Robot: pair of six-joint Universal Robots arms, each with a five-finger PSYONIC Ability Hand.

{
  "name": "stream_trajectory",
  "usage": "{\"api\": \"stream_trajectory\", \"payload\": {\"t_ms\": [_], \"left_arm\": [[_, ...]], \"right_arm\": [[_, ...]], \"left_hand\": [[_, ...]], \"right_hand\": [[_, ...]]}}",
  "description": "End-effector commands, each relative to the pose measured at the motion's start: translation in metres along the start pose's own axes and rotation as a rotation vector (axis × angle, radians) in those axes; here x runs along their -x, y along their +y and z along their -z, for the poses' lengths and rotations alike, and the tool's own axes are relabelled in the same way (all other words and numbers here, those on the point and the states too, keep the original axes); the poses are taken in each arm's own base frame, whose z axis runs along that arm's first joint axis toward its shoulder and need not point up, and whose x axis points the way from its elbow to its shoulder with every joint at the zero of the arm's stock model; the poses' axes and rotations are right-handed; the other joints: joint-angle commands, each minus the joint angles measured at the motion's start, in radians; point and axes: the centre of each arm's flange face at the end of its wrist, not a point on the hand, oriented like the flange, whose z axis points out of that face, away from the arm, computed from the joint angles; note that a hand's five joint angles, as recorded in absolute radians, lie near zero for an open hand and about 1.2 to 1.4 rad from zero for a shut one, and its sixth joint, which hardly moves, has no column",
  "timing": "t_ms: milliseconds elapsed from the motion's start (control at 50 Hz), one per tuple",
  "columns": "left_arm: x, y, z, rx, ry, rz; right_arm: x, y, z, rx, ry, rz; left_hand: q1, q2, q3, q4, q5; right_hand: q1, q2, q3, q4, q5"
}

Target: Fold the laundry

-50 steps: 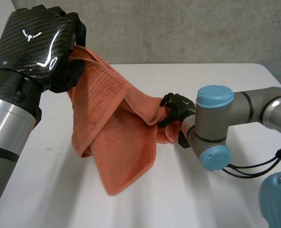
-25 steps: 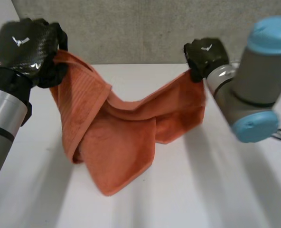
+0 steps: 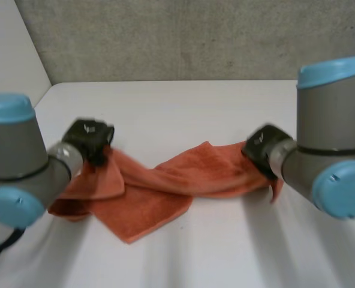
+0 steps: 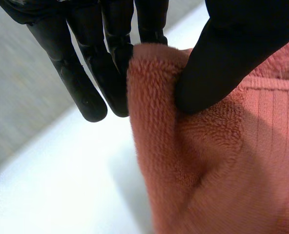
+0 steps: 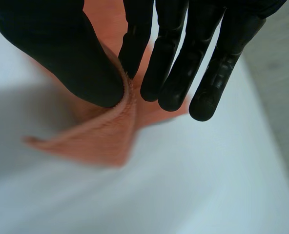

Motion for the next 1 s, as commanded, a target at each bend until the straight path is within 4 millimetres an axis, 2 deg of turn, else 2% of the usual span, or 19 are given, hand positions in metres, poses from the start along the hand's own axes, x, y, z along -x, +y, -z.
{"api": "stream_trajectory", "payload": {"t_ms": [20, 60, 80, 120, 140, 180, 220, 280, 320, 360, 380, 440, 460, 520, 540, 620, 740, 880, 1000], "left_arm": [[0.054, -0.111, -0.021, -0.444, -0.205, -0.055], [0.068, -0.141, -0.014, -0.583, -0.272, -0.068], [0.079, -0.167, -0.002, -0.717, -0.334, -0.083], [0.087, -0.186, 0.009, -0.829, -0.383, -0.09], [0.091, -0.197, 0.017, -0.898, -0.409, -0.087], [0.089, -0.196, 0.018, -0.9, -0.405, -0.083], [0.085, -0.173, 0.015, -0.815, -0.364, -0.054], [0.081, -0.147, 0.009, -0.72, -0.33, -0.024], [0.073, -0.118, 0.005, -0.614, -0.289, 0.005], [0.069, -0.108, 0.004, -0.577, -0.273, 0.012], [0.056, -0.08, 0.003, -0.482, -0.221, 0.024], [0.043, -0.054, 0.004, -0.401, -0.165, 0.033], [0.035, -0.036, 0.006, -0.351, -0.134, 0.038], [0.024, -0.011, 0.011, -0.279, -0.089, 0.042], [0.017, 0.004, 0.014, -0.238, -0.058, 0.048], [-0.001, 0.03, 0.021, -0.16, 0.013, 0.06], [-0.011, 0.051, 0.022, -0.08, 0.048, 0.077], [-0.013, 0.057, 0.025, -0.025, 0.059, 0.09], [-0.016, 0.057, 0.03, -0.008, 0.072, 0.105]], "right_arm": [[-0.101, -0.093, -0.01, -0.455, 0.475, -0.148], [-0.136, -0.115, 0.005, -0.648, 0.622, -0.275], [-0.145, -0.122, 0.014, -0.713, 0.659, -0.304], [-0.163, -0.133, 0.042, -0.83, 0.722, -0.359], [-0.172, -0.139, 0.069, -0.906, 0.75, -0.386], [-0.173, -0.138, 0.086, -0.931, 0.746, -0.376], [-0.161, -0.126, 0.085, -0.903, 0.685, -0.348], [-0.136, -0.108, 0.064, -0.838, 0.58, -0.323], [-0.111, -0.089, 0.05, -0.765, 0.486, -0.315], [-0.103, -0.083, 0.047, -0.735, 0.458, -0.313], [-0.095, -0.076, 0.044, -0.706, 0.432, -0.311], [-0.052, -0.038, 0.028, -0.532, 0.304, -0.289], [-0.052, -0.037, 0.028, -0.531, 0.304, -0.289], [-0.023, -0.005, 0.018, -0.397, 0.221, -0.268], [-0.018, 0.002, 0.016, -0.368, 0.205, -0.266], [0.003, 0.032, 0.003, -0.25, 0.138, -0.268], [0.015, 0.044, 0.001, -0.205, 0.097, -0.286], [0.027, 0.052, 0.006, -0.18, 0.067, -0.298], [0.021, 0.051, 0.01, -0.195, 0.079, -0.394]], "left_hand": [[0.273, 0.196, 0.205, 0.2, 0.273], [0.273, 0.196, 0.205, 0.2, 0.273], [0.273, 0.196, 0.205, 0.2, 0.273], [0.273, 0.196, 0.205, 0.2, 0.273], [0.273, 0.196, 0.205, 0.2, 0.273], [0.273, 0.196, 0.205, 0.2, 0.273], [0.273, 0.196, 0.205, 0.2, 0.273], [0.273, 0.196, 0.205, 0.2, 0.273], [0.273, 0.196, 0.205, 0.2, 0.273], [0.273, 0.196, 0.205, 0.2, 0.273], [0.273, 0.196, 0.205, 0.2, 0.273], [0.273, 0.196, 0.205, 0.2, 0.273], [0.273, 0.196, 0.205, 0.2, 0.273], [0.273, 0.196, 0.205, 0.2, 0.273], [0.273, 0.196, 0.205, 0.2, 0.273], [0.273, 0.196, 0.205, 0.2, 0.273], [0.256, 0.179, 0.188, 0.183, 0.256], [-0.199, -0.275, -0.267, -0.272, -0.198], [-0.493, -0.569, -0.56, -0.565, -0.492]], "right_hand": [[0.423, 0.23, 0.218, 0.208, 0.237], [0.423, 0.23, 0.218, 0.208, 0.237], [0.423, 0.23, 0.218, 0.208, 0.237], [0.423, 0.23, 0.218, 0.208, 0.237], [0.423, 0.23, 0.218, 0.208, 0.237], [0.423, 0.23, 0.218, 0.208, 0.237], [0.423, 0.23, 0.218, 0.208, 0.237], [0.423, 0.23, 0.218, 0.208, 0.237], [0.423, 0.23, 0.218, 0.208, 0.237], [0.423, 0.23, 0.218, 0.208, 0.237], [0.423, 0.23, 0.218, 0.208, 0.237], [0.423, 0.23, 0.218, 0.208, 0.237], [0.423, 0.23, 0.218, 0.208, 0.237], [0.423, 0.23, 0.218, 0.208, 0.237], [0.423, 0.23, 0.218, 0.208, 0.237], [0.423, 0.23, 0.218, 0.208, 0.237], [0.423, 0.23, 0.218, 0.208, 0.237], [0.423, 0.23, 0.218, 0.208, 0.237], [0.423, 0.23, 0.218, 0.208, 0.237]]}}
